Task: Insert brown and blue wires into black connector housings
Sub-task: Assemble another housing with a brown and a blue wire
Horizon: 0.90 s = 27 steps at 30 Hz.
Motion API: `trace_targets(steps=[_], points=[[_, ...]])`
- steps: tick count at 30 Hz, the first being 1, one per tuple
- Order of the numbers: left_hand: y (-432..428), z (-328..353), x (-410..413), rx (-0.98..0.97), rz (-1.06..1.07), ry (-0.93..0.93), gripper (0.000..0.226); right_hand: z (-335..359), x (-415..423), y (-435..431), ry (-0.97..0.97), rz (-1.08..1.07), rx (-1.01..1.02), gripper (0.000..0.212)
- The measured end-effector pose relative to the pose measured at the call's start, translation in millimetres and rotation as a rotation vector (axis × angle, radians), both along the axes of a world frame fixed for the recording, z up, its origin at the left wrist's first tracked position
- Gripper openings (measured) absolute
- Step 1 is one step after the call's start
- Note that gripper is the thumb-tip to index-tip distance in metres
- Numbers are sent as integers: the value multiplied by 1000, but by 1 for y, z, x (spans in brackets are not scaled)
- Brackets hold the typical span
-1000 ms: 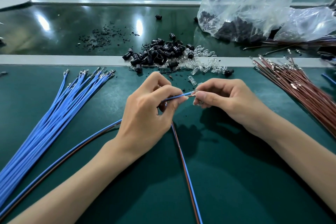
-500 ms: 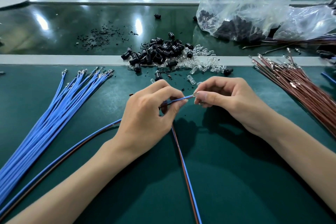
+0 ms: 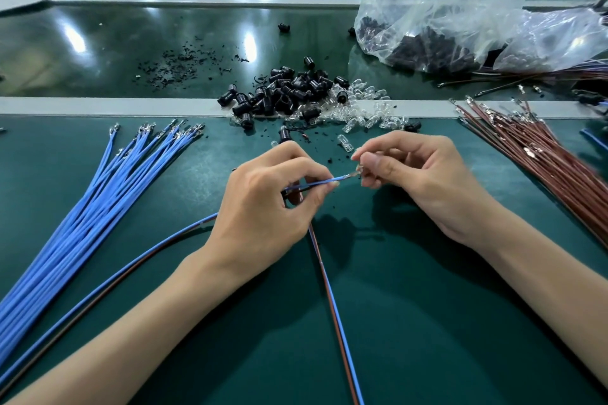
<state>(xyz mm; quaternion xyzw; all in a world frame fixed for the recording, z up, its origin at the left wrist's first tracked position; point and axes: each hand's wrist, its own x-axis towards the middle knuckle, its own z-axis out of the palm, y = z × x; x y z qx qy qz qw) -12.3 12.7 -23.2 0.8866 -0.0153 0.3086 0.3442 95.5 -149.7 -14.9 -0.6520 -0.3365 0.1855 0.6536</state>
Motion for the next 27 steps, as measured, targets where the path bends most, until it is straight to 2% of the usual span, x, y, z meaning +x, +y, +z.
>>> trace_targets(steps=[15, 24, 27], points=[[0, 3, 0, -52, -53, 55, 7, 1, 1, -3, -19, 80, -25, 13], [2, 4, 1, -306, -80, 125, 7, 0, 0, -1, -8, 59, -75, 9], [2, 5, 0, -331, -79, 129, 7, 1, 0, -1, -12, 57, -80, 10]])
